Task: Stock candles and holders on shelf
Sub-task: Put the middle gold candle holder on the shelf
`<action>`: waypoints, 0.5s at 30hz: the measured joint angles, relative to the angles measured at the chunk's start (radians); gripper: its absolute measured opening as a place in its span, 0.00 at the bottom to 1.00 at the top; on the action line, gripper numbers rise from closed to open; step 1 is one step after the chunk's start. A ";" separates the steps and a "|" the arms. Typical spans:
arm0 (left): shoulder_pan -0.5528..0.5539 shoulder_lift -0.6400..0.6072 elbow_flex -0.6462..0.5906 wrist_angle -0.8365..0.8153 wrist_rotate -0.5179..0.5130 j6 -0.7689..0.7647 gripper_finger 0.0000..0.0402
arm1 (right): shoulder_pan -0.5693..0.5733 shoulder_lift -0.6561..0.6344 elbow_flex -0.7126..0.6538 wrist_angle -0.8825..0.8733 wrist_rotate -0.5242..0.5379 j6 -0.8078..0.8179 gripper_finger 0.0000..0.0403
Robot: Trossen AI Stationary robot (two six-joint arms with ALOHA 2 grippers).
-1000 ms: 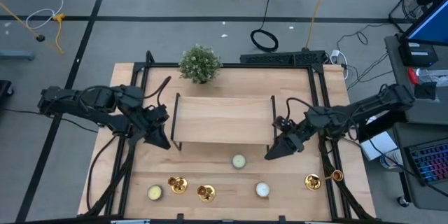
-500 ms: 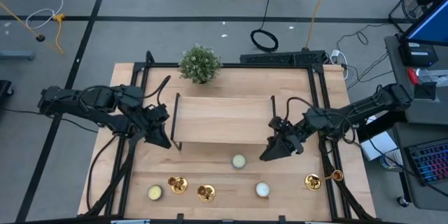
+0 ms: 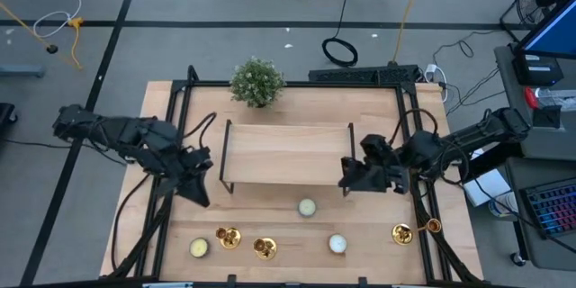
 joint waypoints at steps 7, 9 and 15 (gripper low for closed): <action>-0.255 0.066 0.000 0.201 -0.358 -0.158 0.08 | 0.000 0.000 0.000 0.014 -0.023 -0.009 0.38; -0.316 0.115 0.001 0.288 -0.448 -0.188 0.08 | 0.000 0.000 0.000 0.006 -0.057 -0.007 0.38; -0.442 0.328 0.001 0.589 -0.664 -0.282 0.08 | 0.001 0.000 0.000 0.011 -0.123 0.018 0.38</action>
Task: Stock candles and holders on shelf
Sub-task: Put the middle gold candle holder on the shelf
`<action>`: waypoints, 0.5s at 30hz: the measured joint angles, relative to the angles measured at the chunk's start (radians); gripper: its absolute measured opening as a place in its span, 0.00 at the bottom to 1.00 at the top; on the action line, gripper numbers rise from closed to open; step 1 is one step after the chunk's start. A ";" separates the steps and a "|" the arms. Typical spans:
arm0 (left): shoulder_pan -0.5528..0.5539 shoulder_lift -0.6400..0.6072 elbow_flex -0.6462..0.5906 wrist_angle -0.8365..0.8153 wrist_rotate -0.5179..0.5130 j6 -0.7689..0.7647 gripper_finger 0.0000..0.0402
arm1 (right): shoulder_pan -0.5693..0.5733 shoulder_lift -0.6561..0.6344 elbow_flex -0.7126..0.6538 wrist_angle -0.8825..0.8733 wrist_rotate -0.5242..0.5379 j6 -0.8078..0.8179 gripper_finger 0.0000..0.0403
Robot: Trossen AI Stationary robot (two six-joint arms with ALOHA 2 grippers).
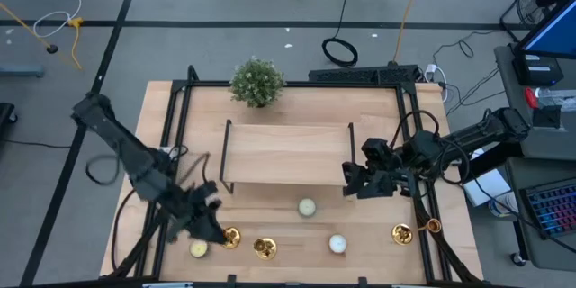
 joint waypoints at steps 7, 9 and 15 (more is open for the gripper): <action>-0.092 0.239 0.093 0.074 -0.148 -0.103 0.08 | 0.000 0.000 0.000 -0.017 -0.072 -0.034 0.39; -0.120 0.283 0.173 -0.031 -0.179 -0.137 0.08 | 0.000 0.000 0.000 -0.031 -0.089 -0.034 0.39; -0.178 0.364 0.505 -0.586 -0.238 -0.277 0.01 | 0.000 -0.001 0.000 -0.055 -0.123 -0.037 0.39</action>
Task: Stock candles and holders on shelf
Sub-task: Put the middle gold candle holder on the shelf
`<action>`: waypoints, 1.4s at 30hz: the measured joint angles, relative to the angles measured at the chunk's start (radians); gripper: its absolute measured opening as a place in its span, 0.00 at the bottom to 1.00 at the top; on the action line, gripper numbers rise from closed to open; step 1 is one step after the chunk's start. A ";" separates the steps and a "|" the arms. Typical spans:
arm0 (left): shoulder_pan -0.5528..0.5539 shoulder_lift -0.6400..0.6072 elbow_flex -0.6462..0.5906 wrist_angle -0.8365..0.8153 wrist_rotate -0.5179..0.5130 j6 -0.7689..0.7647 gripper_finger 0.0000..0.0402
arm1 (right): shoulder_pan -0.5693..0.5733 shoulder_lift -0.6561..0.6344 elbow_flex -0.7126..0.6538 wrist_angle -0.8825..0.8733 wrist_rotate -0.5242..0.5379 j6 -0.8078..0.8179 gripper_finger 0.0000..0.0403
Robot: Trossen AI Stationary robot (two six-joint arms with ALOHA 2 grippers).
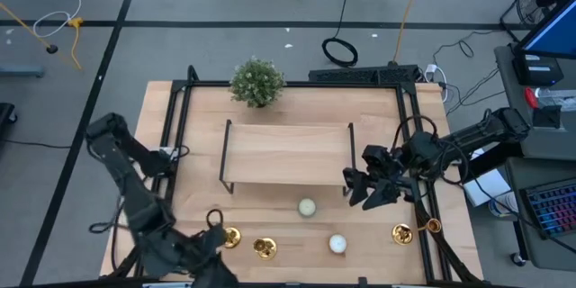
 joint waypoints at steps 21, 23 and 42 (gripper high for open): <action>-0.105 0.324 0.292 -0.445 -0.075 -0.424 0.02 | 0.000 0.001 0.000 -0.130 -0.020 -0.001 0.39; -0.095 0.364 0.292 -0.412 -0.138 -0.421 0.02 | 0.000 0.001 0.000 -0.130 -0.019 -0.001 0.39; 0.039 0.487 0.621 -0.876 -0.117 -0.216 0.00 | 0.000 0.001 0.000 -0.130 -0.017 0.010 0.39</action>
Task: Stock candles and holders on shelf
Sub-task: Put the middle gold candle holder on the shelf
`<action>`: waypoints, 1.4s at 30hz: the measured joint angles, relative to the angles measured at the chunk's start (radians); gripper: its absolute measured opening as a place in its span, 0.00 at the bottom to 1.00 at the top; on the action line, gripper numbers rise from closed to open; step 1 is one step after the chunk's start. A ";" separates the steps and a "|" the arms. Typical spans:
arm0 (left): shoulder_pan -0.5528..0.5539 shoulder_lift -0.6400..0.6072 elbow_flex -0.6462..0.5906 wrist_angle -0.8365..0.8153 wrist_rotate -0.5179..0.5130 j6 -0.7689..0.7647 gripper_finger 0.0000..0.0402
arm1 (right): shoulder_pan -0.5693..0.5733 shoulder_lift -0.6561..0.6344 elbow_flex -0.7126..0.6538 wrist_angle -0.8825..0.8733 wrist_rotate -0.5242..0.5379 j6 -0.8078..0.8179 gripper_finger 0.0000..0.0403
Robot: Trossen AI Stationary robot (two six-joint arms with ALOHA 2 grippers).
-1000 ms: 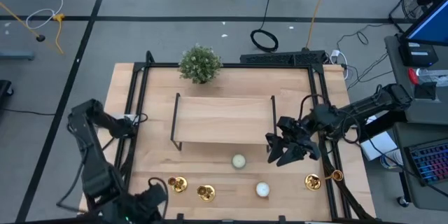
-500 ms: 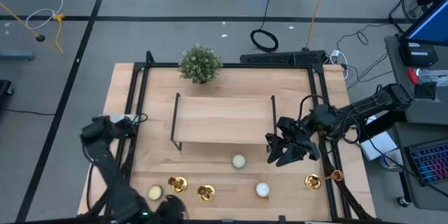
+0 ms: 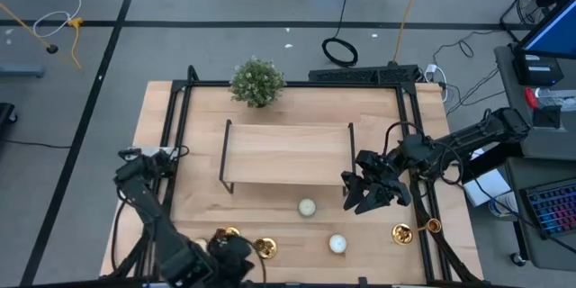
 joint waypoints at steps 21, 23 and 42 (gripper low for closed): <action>0.121 -0.064 0.223 -0.073 0.331 0.288 0.28 | -0.015 0.000 0.000 -0.009 0.000 -0.053 0.39; 0.133 -0.064 0.223 -0.064 0.368 0.310 0.35 | -0.015 0.000 -0.001 -0.011 0.000 -0.053 0.39; -0.052 0.187 0.222 -0.021 -0.043 -0.164 0.62 | -0.017 0.000 -0.001 -0.015 -0.004 -0.053 0.39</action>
